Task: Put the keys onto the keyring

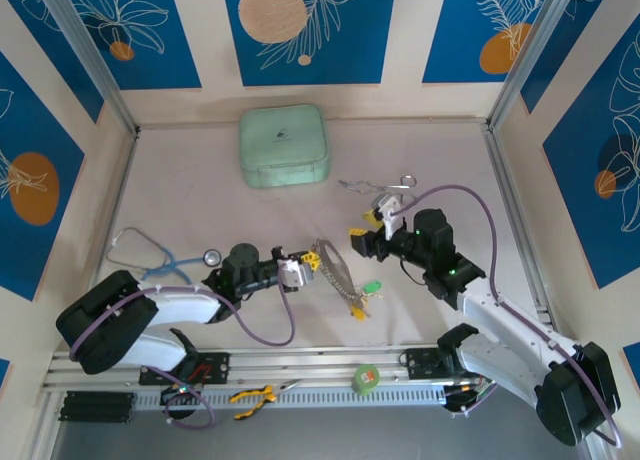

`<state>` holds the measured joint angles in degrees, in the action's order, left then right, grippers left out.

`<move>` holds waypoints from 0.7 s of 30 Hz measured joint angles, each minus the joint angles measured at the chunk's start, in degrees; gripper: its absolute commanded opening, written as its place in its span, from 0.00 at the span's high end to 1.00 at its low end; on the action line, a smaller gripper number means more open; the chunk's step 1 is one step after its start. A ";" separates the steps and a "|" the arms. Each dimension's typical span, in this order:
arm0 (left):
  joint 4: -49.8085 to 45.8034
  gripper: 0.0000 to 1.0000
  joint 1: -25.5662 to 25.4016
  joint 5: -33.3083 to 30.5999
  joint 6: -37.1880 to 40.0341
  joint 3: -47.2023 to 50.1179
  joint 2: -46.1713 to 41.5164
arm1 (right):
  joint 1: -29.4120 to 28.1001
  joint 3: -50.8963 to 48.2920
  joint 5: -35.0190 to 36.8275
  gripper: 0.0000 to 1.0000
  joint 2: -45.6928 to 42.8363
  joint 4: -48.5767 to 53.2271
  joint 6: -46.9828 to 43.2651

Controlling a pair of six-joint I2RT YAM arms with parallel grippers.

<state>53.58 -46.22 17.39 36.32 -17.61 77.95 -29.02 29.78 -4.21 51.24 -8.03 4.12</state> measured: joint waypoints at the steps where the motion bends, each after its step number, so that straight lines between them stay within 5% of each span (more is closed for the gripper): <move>1: 0.17 1.00 -0.04 -0.70 -0.37 0.00 0.17 | 0.35 0.96 0.85 0.44 0.00 1.29 2.14; 12: -11.54 1.00 3.13 -3.50 -12.96 -6.73 2.62 | 0.81 9.90 2.89 0.54 3.08 14.32 13.53; 21: -15.04 1.00 11.47 1.68 -25.64 -9.70 6.67 | -21.44 6.34 5.16 0.52 2.84 14.23 0.59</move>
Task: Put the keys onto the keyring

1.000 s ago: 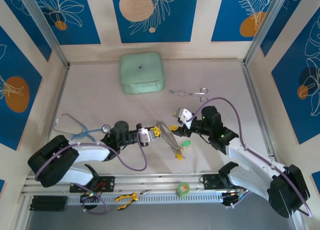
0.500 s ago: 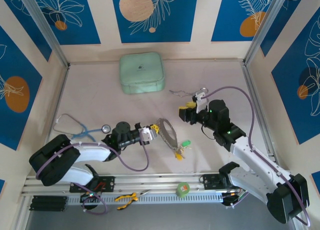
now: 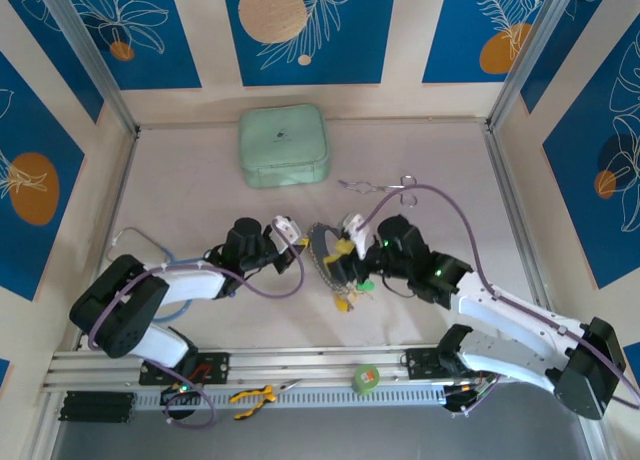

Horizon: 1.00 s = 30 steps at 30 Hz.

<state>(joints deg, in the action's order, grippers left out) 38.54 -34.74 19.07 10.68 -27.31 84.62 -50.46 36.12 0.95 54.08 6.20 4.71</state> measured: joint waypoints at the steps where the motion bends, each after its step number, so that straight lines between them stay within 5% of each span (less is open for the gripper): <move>1: -0.22 1.00 0.72 0.46 -1.09 -0.35 0.46 | -2.40 -1.57 0.44 0.53 -0.39 -1.60 -2.19; 6: -0.50 1.00 3.37 2.62 -5.53 -2.51 3.28 | -13.92 -7.10 2.25 0.51 2.62 -9.75 -13.38; 12: -0.50 1.00 4.68 4.76 -7.85 -3.61 5.95 | -20.96 0.48 3.93 0.50 18.40 -14.95 -20.65; 23: -1.81 1.00 6.62 8.00 -9.46 -6.99 8.72 | -25.31 22.08 8.76 0.51 44.06 -15.63 -30.60; 30: -1.77 1.00 8.50 8.11 -10.40 -7.28 9.64 | -25.86 27.61 13.75 0.51 55.10 -16.59 -32.20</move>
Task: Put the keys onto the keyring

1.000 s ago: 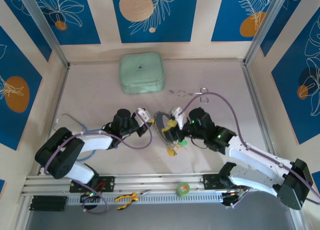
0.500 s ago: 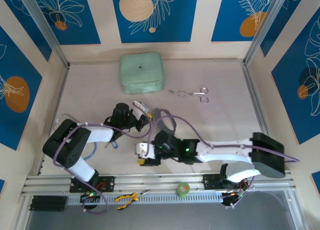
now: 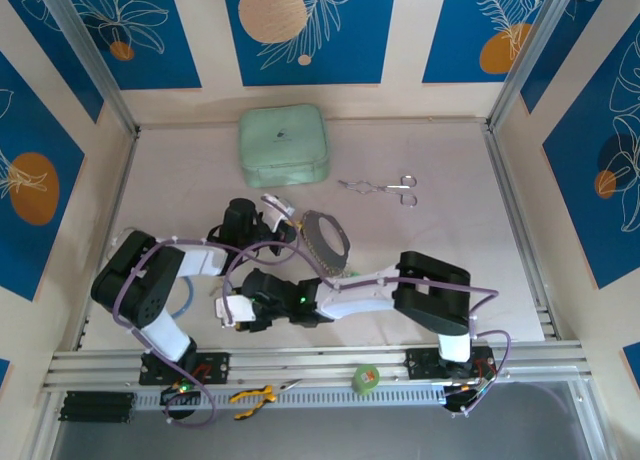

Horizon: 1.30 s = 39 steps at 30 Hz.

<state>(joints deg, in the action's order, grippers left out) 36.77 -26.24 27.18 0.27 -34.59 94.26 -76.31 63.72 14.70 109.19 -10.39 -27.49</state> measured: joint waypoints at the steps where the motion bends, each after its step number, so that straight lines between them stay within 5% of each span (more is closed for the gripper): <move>1: 0.00 1.00 0.31 -0.04 -0.02 -0.04 0.11 | 0.00 0.22 0.48 0.51 0.92 -0.39 0.61; 20: 3.10 1.00 6.01 -0.13 -0.92 -4.96 5.79 | 1.90 6.71 11.50 0.42 13.35 -9.99 30.73; 31: 4.31 1.00 6.38 0.92 -0.94 -5.03 5.79 | 3.61 12.52 13.00 0.40 17.81 -10.58 35.26; 39: 4.42 1.00 6.62 0.96 -1.51 -5.11 5.81 | 4.02 13.09 12.11 0.52 18.40 -8.85 36.33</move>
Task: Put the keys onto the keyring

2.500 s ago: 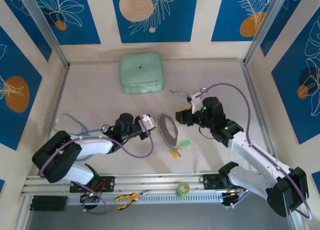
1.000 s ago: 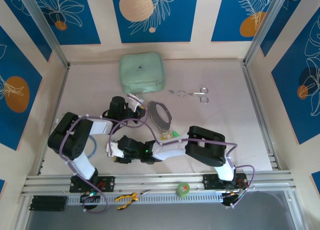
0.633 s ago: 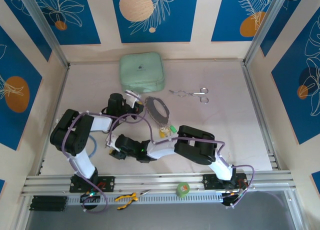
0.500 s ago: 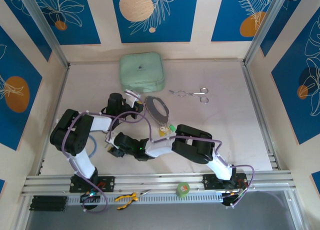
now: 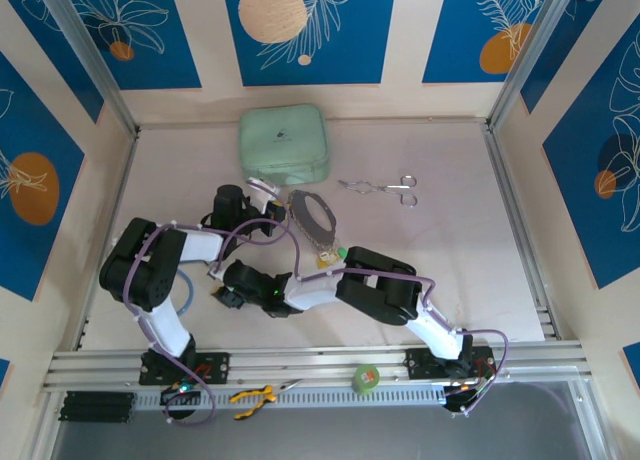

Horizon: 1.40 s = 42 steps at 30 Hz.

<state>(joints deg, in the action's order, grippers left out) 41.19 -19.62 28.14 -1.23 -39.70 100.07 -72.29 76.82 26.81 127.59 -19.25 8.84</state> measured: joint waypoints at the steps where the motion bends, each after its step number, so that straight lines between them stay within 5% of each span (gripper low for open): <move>1: 0.04 1.00 0.00 0.00 -0.02 0.00 0.00 | 0.00 0.00 -0.02 0.54 0.00 0.44 0.02; 18: 2.05 1.00 0.00 -0.02 -1.53 0.00 0.00 | 3.32 -10.67 -2.40 0.89 -10.27 8.83 -0.87; 23: 2.49 1.00 0.00 0.00 -1.73 0.00 0.00 | 4.17 -13.05 -3.56 0.86 -13.20 11.78 -0.83; 32: 2.56 1.00 0.00 0.42 -1.92 0.00 0.00 | 4.33 -14.49 -7.74 0.55 -17.16 16.17 1.92; 42: 2.93 1.00 0.00 0.83 -2.36 0.02 0.00 | 4.96 -0.94 -1.51 0.52 -15.21 29.66 21.33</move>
<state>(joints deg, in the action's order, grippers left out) 44.12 -19.62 28.97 -3.60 -39.68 100.07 -67.33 75.88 25.30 112.38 10.41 30.17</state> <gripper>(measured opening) 0.059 0.467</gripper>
